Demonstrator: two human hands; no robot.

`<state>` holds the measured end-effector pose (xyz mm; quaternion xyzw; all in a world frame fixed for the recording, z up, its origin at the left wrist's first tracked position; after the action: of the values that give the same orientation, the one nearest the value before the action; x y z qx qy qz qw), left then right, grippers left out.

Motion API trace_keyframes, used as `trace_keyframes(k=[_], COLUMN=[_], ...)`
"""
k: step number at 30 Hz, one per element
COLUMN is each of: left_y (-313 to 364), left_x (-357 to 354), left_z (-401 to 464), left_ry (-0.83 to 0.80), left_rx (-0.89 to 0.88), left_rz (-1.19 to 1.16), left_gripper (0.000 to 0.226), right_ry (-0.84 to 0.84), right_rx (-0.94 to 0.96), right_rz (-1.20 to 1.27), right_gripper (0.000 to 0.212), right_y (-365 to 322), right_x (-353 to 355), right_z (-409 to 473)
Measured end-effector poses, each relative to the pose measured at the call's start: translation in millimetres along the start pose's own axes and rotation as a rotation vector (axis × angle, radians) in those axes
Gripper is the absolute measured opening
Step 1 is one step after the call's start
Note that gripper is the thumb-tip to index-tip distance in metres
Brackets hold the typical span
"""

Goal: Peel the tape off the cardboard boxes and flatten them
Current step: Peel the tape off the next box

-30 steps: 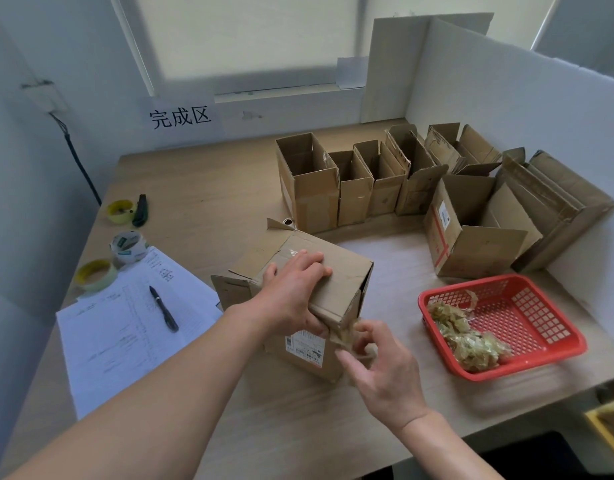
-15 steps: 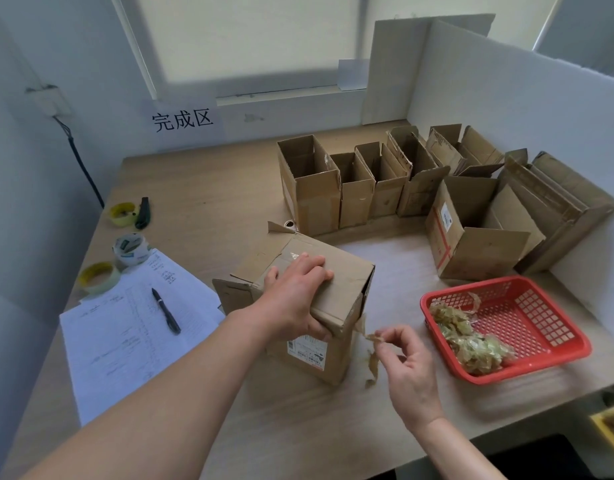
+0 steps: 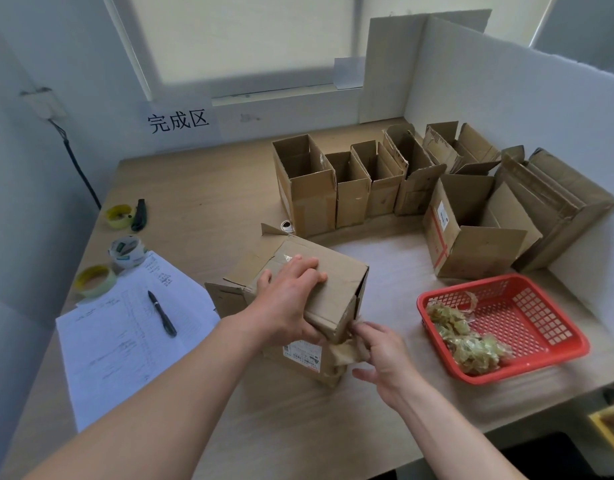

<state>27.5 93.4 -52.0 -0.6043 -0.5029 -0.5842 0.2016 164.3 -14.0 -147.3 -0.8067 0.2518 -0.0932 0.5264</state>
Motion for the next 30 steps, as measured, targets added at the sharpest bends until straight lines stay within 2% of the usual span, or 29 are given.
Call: trace_keyframes(k=[2,7,11,13,15,17,19,23,30], left_y=[-1.2,1.5,1.7,-6.1,-15.5,-23.1,-33.4,-68.7,-107.4], left_x=[-1.2,0.3,25.0,44.2,53.9,52.1,38.4,9.4,-16.0], left_z=[0.0,-1.3,-15.6,-28.1,-43.1,-57.2,-65.9,-83.3,-114.7], left_ry=[0.005,0.041,0.198,0.29,0.35,0.382,0.382,0.37,0.387], left_rx=[0.0,0.029,0.068,0.061,0.056,0.065,0.067,0.137,0.214], left_rz=[0.003,0.026,-0.096,-0.275,-0.386,-0.382,-0.3,-0.253,-0.325], left_gripper=[0.104,0.107,0.12,0.134,0.138,0.136,0.128,0.109,0.106], right_ry=[0.011,0.052,0.047,-0.001,-0.088,-0.166,-0.218,-0.212,-0.121], right_rx=[-0.003,0.092,0.307,0.471,0.604,0.678,0.716,0.755,0.922], right_rz=[-0.035,-0.015,-0.026,-0.192,-0.449,-0.694,-0.831,-0.799,-0.799], right_gripper=[0.015,0.017,0.026,0.021,0.02,0.022,0.028,0.032,0.02], right_y=[3.8,-5.9,-56.4,-99.3,-137.9,-158.2,-160.1,-141.9,-111.3], right_x=[1.3,5.6,7.8,7.0,-3.3,-23.0,-45.3,-69.8,-92.1], right_z=[0.4,3.4,-3.9,-8.9,-15.4,-21.7,-27.3,-29.0,-37.3])
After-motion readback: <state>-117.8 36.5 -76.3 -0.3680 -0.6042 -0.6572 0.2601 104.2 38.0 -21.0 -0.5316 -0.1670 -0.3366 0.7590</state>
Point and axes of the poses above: each hand's wrist, its own z-axis towards the middle knuckle, its own x-axis out of the back of the hand, y = z × x, the point moved 7 cm from there along z, towards the middle knuckle, and after that the axes turned 12 degrees about x, right-handed, at the moved point
